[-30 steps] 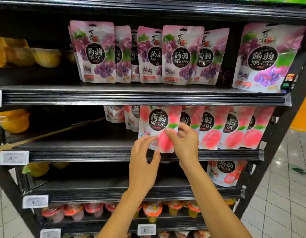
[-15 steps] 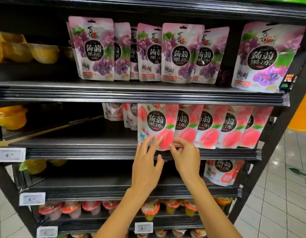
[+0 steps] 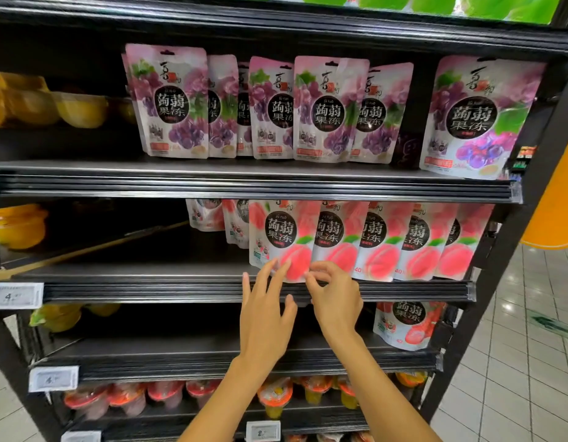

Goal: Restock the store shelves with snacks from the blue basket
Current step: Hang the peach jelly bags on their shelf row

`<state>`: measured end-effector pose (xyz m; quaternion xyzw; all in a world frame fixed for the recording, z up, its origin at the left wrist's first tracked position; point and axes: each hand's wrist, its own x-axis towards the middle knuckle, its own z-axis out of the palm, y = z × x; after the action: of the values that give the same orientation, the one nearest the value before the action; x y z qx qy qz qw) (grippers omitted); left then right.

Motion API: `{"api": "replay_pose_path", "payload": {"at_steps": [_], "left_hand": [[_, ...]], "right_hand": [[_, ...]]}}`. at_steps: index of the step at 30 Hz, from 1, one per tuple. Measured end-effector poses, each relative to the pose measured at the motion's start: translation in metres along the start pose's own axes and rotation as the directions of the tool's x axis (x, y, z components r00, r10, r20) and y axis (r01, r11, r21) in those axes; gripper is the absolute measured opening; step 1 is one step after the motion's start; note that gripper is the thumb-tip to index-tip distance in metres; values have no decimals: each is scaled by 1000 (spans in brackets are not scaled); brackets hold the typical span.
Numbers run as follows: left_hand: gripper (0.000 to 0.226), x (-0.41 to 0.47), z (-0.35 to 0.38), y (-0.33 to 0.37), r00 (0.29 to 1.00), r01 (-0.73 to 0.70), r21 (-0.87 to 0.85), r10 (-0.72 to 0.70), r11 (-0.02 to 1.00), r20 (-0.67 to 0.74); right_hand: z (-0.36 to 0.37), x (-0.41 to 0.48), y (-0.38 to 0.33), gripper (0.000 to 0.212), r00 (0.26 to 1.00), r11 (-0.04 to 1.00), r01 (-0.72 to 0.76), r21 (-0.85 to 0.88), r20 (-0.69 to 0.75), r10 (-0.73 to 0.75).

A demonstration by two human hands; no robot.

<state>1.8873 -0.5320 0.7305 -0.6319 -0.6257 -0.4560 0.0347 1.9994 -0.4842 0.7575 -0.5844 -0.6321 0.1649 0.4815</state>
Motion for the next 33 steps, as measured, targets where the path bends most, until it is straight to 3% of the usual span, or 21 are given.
{"api": "replay_pose_path", "payload": {"at_steps": [7,14,18,21,27,31,33], "left_hand": [[61,-1,2,2,999,-25,31,24,999,21],[61,-5,-1,5,1000,-27,-1,27,1000,2],[47,-22,-2,2,997,-25,-204,9,979,-81],[35,-47,-4,-12,995,-13,-357,-24,934,-99],[24,-141,10,-87,948,318,-386,-296,866,117],[17,-255,32,-158,810,576,-277,-488,770,326],[15,-320,42,-190,708,683,-181,-581,708,401]], "right_hand": [[2,1,5,10,996,998,-58,-2,-71,57],[-2,-8,7,13,993,999,-21,43,-115,26],[1,-30,22,8,990,995,57,83,-131,-46],[12,-55,41,5,999,989,44,143,-34,-40],[47,-144,105,11,954,978,-194,71,245,172],[79,-229,167,21,826,918,-397,4,438,356],[97,-274,200,23,736,870,-489,-66,505,452]]}}
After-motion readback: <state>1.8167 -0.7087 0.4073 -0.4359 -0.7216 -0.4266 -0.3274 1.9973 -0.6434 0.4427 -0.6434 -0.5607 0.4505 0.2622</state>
